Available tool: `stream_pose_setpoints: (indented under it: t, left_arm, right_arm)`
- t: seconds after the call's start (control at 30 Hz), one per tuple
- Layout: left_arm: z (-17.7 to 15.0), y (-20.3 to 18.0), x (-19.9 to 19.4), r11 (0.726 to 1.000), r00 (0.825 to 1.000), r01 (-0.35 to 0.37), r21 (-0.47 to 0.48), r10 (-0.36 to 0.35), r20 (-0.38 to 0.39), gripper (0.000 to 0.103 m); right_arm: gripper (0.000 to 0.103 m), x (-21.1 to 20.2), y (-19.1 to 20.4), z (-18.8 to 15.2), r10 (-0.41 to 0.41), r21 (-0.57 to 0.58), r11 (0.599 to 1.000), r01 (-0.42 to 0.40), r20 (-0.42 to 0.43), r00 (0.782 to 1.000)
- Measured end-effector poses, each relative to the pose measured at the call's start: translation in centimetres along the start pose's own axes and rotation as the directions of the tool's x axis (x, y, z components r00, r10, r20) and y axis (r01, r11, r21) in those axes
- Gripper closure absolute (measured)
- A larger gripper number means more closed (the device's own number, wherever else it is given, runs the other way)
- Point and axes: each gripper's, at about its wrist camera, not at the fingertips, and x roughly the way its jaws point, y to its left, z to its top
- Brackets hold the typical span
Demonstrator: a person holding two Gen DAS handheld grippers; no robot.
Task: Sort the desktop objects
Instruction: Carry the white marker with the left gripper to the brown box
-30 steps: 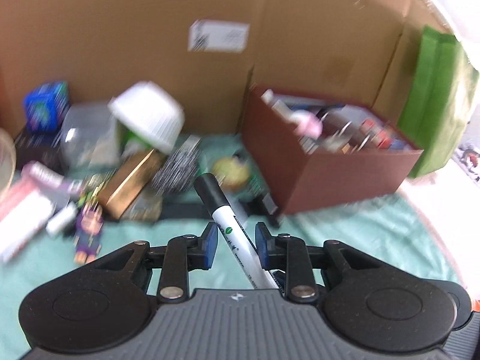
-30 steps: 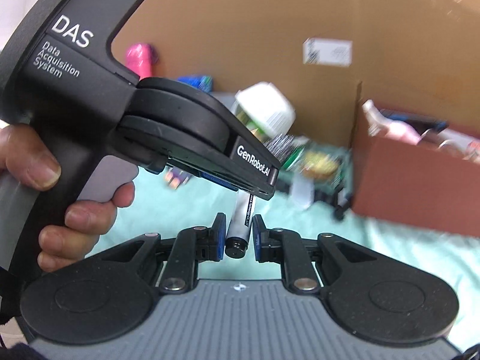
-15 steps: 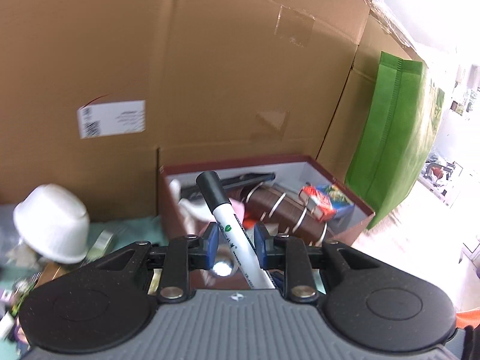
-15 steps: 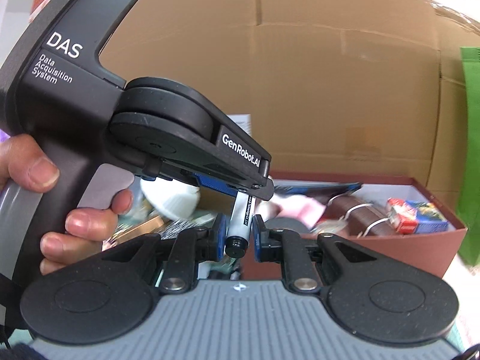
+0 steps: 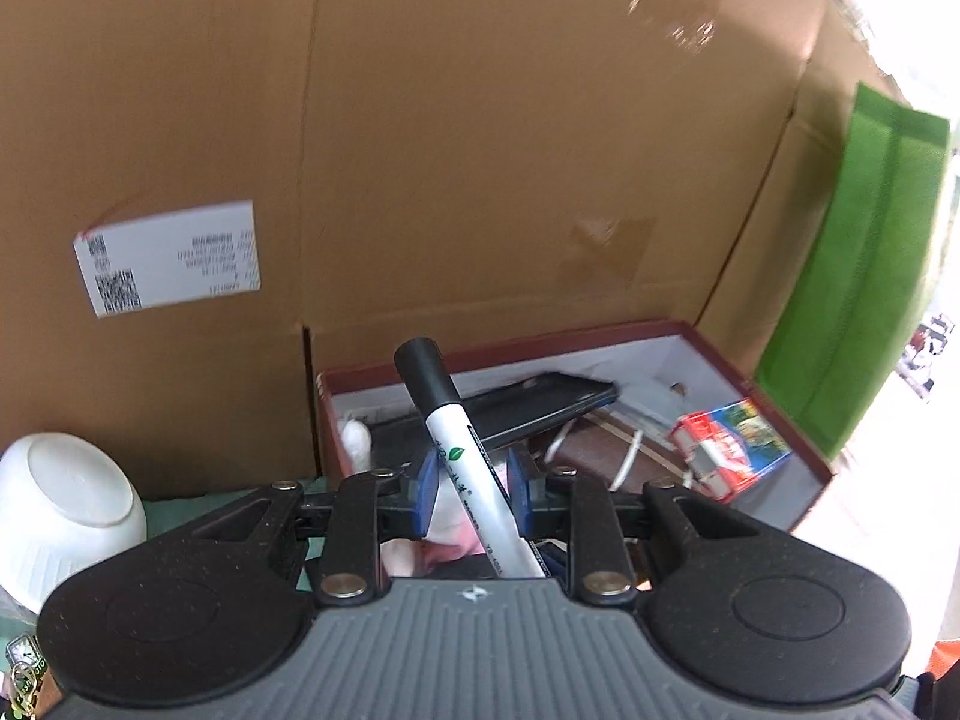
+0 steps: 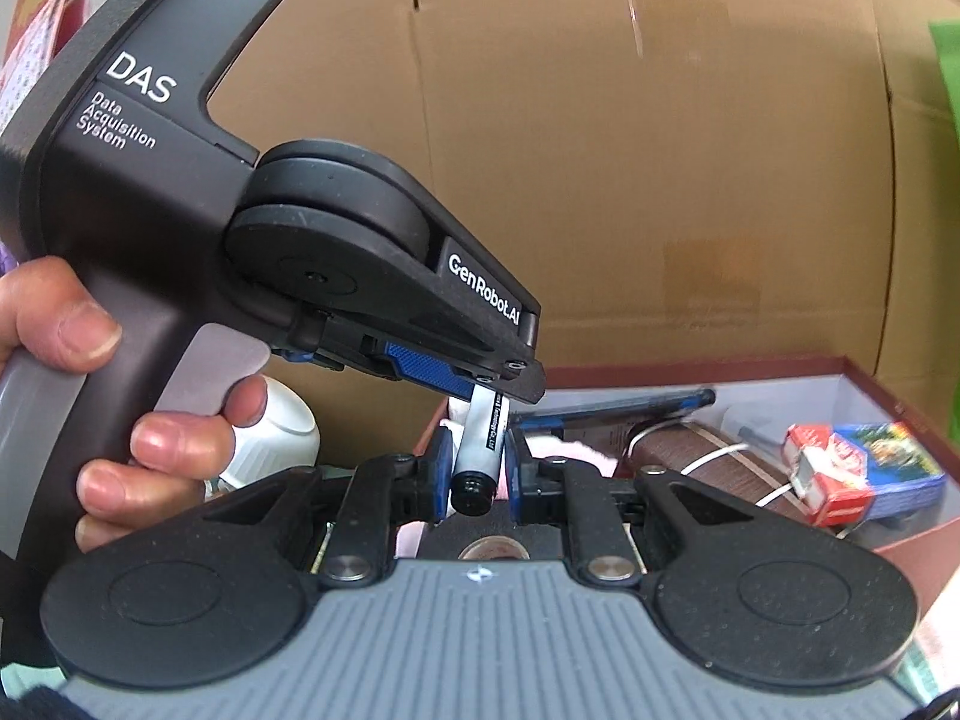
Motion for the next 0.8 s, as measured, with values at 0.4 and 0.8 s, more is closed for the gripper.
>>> stream_pose_setpoints:
  t: [0.4, 0.8]
  left_arm:
    - [-1.8, 1.5, -1.4, 0.999, 0.995, 0.042, -0.012, -0.041, 0.089, 0.013]
    - [-3.7, -0.2, -3.7, 0.998, 0.992, 0.006, 0.055, -0.013, 0.125, 0.003]
  right_arm:
    - [0.055, 0.9, 0.6, -1.3, -0.077, -0.067, 0.995, 0.075, -0.019, 0.997]
    - [0.018, -0.1, 1.2, -1.6, -0.149, -0.086, 0.985, 0.147, -0.011, 0.989]
